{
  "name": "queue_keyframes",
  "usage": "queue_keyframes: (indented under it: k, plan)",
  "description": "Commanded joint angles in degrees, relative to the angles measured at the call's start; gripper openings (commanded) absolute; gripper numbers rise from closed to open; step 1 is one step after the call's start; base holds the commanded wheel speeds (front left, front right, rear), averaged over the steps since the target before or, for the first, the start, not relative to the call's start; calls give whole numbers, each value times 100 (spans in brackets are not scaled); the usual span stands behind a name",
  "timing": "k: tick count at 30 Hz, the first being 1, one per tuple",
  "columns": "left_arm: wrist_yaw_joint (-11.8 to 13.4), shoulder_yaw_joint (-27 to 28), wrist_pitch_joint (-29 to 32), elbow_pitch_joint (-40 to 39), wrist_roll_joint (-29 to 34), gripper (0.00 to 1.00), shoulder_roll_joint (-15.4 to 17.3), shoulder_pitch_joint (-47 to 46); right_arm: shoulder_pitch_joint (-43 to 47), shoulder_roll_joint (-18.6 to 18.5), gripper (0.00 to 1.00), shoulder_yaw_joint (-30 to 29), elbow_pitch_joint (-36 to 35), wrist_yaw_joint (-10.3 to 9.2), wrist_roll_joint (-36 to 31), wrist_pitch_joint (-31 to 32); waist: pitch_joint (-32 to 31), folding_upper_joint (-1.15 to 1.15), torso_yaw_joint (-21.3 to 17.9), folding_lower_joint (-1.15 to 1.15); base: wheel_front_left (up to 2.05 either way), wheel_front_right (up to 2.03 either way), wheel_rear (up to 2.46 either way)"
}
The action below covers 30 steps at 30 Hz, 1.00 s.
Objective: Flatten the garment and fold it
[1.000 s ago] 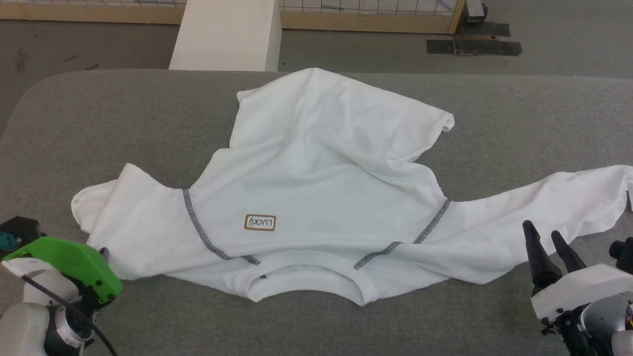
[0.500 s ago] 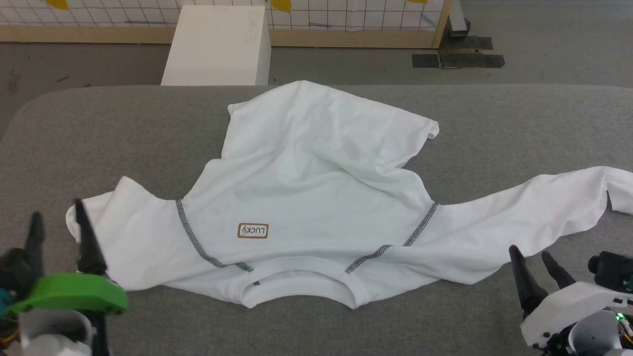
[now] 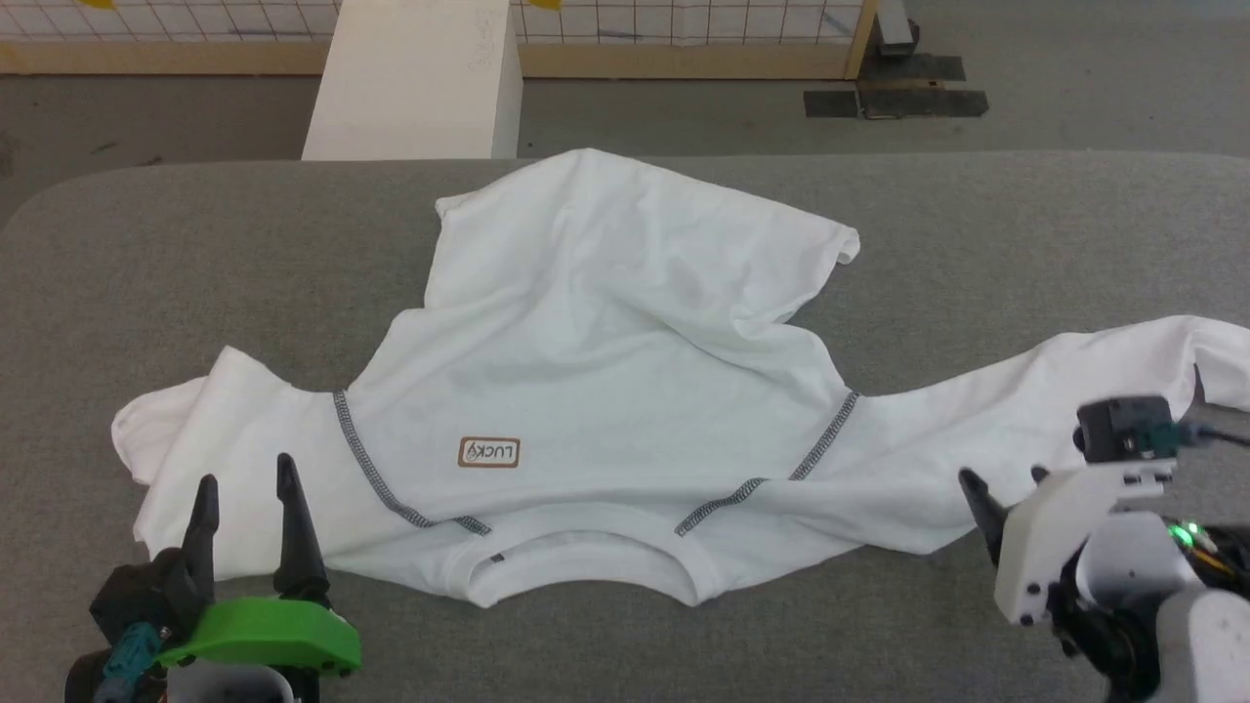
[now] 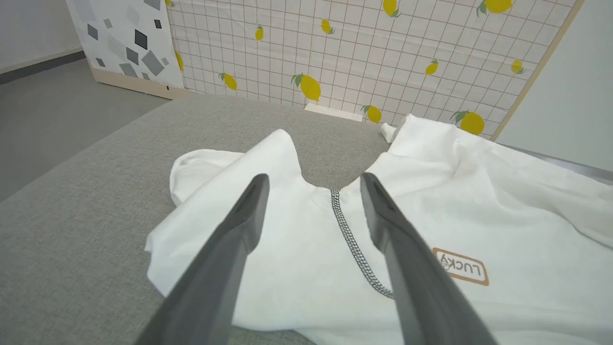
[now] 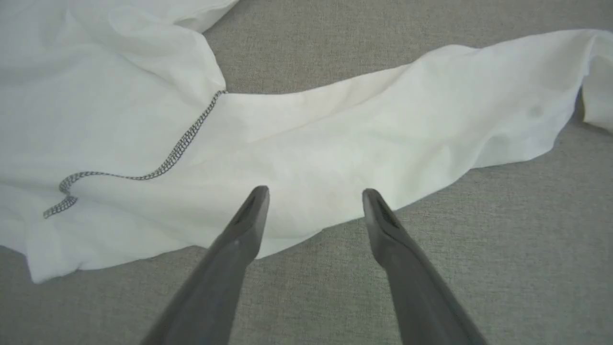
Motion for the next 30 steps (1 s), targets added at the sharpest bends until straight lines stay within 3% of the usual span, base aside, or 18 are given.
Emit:
queue_keyframes:
  k: [1,8,16,17,18,19,23,30]
  plan:
    - [-60,46,-42,-7,70,100,-28,-101,-393,0,100,44,140,-8,-142,71,130,0,-21,0,0,0,0]
    - [-224,181,-44,-20,247,100,-156,-428,-1774,-227,100,496,1442,-8,-802,587,556,0,129,0,0,0,0]
    - [-417,260,-45,106,381,100,-325,-647,-2406,-649,100,1127,2714,-8,-1030,1098,859,0,428,0,0,0,0]
    - [-444,272,-45,141,394,100,-342,-673,-2453,-702,86,1177,2820,-8,-994,1208,878,0,461,0,0,0,0]
    - [-471,282,-45,175,407,100,-359,-698,-2500,-754,29,1225,2878,-8,-955,1276,896,0,499,0,0,0,0]
    - [-488,288,-45,193,412,100,-371,-713,-2531,-787,1,1253,2897,-8,-927,1304,906,0,521,0,0,0,0]
    - [-563,339,-45,256,462,100,-452,-782,-2816,-1027,0,1156,2897,-8,-844,1238,962,0,644,0,0,0,0]
    - [-733,405,-45,345,534,100,-554,-883,-3472,-1107,0,343,2933,-8,-1295,642,1102,0,829,0,0,0,0]
